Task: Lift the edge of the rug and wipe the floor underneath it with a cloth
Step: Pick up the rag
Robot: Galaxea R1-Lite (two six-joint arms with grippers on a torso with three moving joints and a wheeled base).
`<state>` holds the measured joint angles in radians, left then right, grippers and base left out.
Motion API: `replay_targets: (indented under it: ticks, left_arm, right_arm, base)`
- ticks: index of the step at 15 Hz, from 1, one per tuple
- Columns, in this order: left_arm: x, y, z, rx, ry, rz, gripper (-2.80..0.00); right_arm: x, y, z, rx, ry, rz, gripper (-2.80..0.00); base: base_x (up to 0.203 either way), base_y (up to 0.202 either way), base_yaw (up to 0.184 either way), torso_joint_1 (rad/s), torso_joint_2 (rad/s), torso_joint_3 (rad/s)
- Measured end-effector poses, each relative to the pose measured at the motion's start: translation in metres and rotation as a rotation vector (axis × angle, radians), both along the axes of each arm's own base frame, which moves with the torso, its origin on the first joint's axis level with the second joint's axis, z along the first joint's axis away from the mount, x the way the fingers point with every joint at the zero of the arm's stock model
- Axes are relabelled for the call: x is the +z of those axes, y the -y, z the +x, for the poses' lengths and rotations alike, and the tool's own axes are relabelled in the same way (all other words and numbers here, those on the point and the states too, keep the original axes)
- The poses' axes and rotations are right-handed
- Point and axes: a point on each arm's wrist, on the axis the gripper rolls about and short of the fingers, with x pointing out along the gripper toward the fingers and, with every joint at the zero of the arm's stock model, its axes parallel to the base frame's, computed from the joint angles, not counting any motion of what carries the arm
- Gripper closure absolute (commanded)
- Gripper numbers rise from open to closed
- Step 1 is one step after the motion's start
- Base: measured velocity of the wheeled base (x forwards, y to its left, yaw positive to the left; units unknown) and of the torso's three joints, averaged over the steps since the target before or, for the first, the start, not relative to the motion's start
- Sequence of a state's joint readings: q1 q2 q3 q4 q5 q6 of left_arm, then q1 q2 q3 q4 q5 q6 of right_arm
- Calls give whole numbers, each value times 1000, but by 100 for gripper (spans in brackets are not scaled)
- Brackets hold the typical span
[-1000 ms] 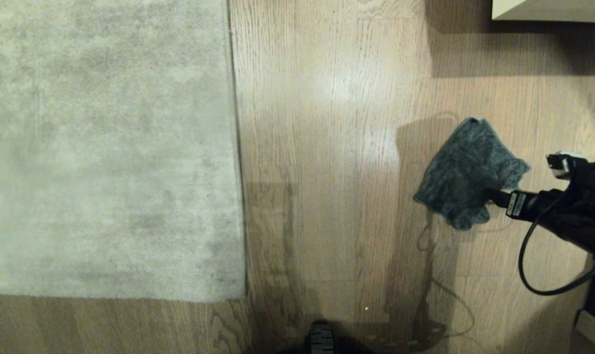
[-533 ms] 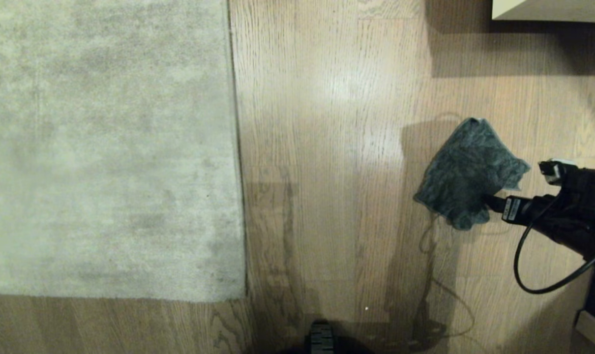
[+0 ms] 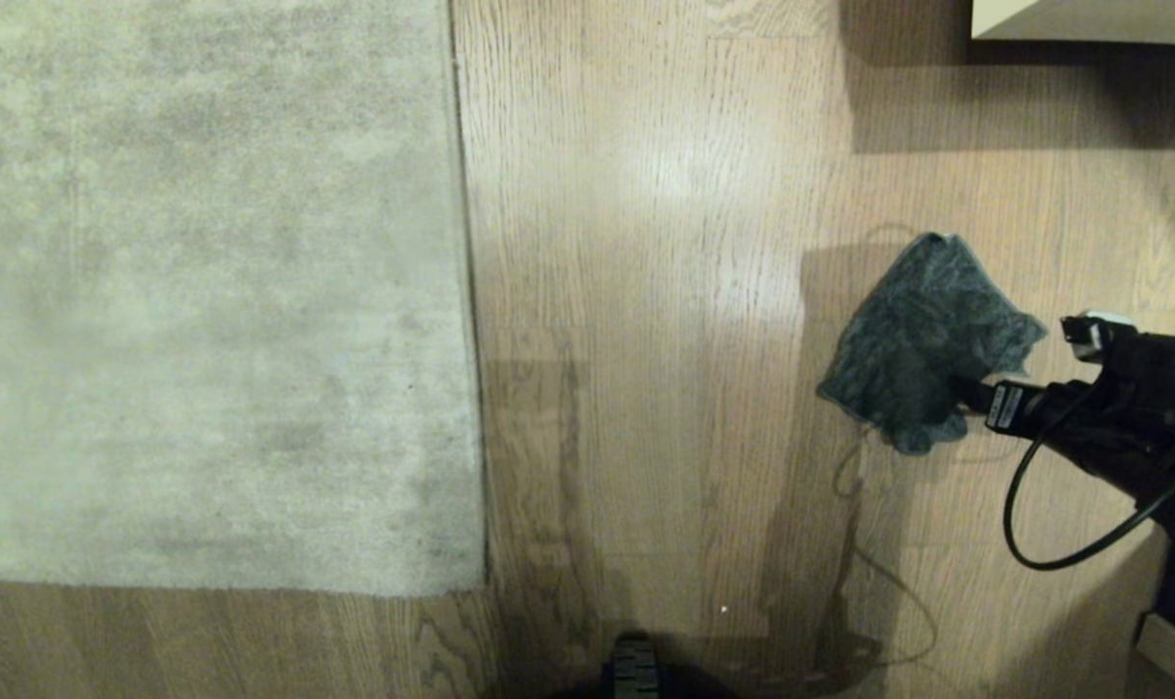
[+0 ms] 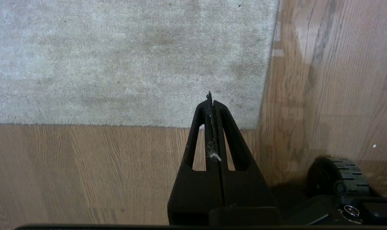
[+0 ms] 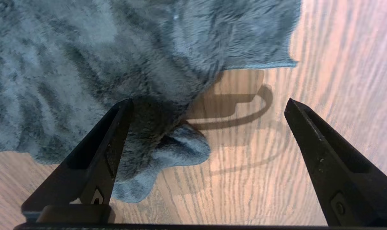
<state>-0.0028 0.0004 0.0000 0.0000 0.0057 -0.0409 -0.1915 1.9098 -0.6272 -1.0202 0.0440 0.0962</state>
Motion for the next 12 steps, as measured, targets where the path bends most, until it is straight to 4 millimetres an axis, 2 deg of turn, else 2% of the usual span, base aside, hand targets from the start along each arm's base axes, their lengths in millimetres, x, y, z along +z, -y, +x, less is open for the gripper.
replay_targets:
  ticks: [3, 7, 12]
  left_arm:
    - [0, 0, 0, 1, 0, 0, 0]
    - [0, 0, 0, 0, 0, 0, 0]
    - [0, 0, 0, 0, 0, 0, 0]
  right_arm:
    - [-2, -8, 2, 25, -1, 13, -280]
    - [-3, -31, 9, 83, 36, 57, -280]
    - [-2, -35, 20, 99, 73, 50, -280]
  base:
    - [0, 0, 0, 0, 0, 0]
    - [0, 0, 0, 0, 0, 0]
    - [0, 0, 0, 0, 0, 0]
